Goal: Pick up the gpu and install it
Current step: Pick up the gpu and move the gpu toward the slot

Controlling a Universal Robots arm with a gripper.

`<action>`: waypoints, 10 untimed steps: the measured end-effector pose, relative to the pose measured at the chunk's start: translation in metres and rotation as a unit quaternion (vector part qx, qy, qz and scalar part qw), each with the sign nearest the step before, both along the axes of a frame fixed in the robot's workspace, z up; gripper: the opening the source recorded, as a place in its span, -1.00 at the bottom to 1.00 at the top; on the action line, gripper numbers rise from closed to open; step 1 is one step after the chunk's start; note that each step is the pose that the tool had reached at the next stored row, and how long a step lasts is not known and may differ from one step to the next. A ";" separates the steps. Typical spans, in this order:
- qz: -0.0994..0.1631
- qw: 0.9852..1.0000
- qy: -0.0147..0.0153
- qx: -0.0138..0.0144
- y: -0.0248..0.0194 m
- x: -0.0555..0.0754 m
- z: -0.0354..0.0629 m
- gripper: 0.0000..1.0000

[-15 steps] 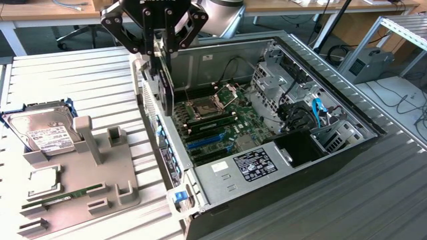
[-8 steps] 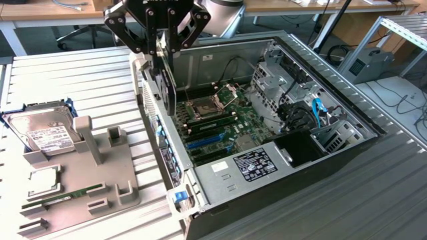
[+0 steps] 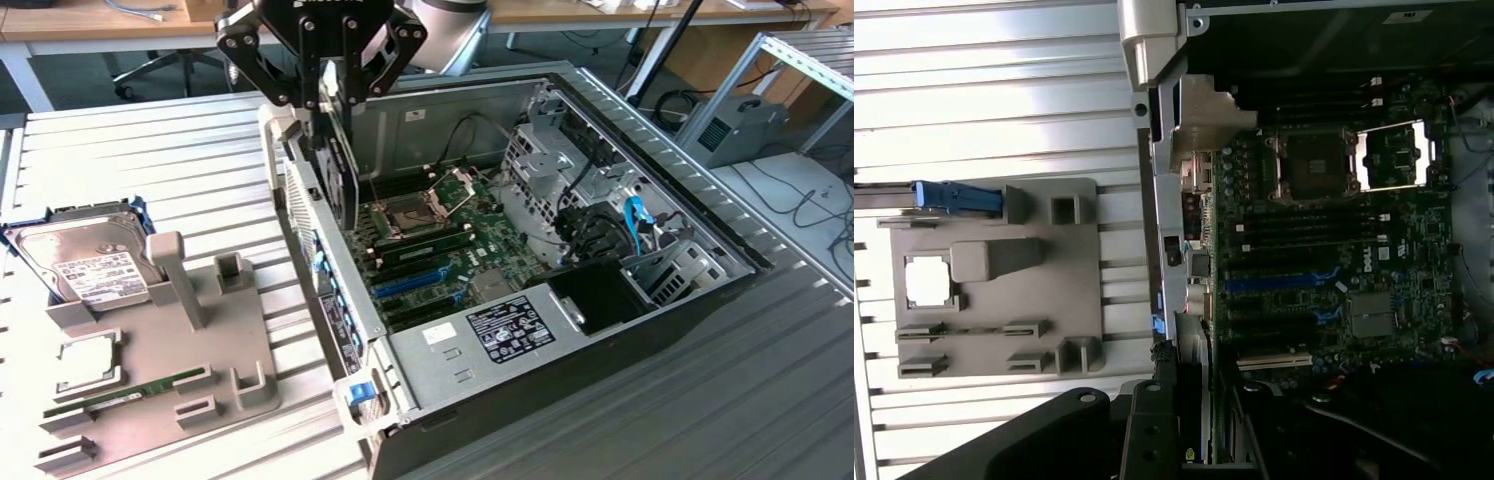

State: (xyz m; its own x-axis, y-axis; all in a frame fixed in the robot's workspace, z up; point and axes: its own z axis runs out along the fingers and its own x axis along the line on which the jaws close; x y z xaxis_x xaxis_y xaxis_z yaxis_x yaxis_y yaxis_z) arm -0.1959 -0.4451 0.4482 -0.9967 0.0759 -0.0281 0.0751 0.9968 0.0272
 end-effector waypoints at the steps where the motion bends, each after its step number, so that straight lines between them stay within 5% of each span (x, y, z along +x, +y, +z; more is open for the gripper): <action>1: 0.000 1.000 0.000 0.000 0.0000 0.001 0.0000 -0.47; 10: 0.000 1.000 0.000 0.000 0.0000 0.011 -0.0004 -0.47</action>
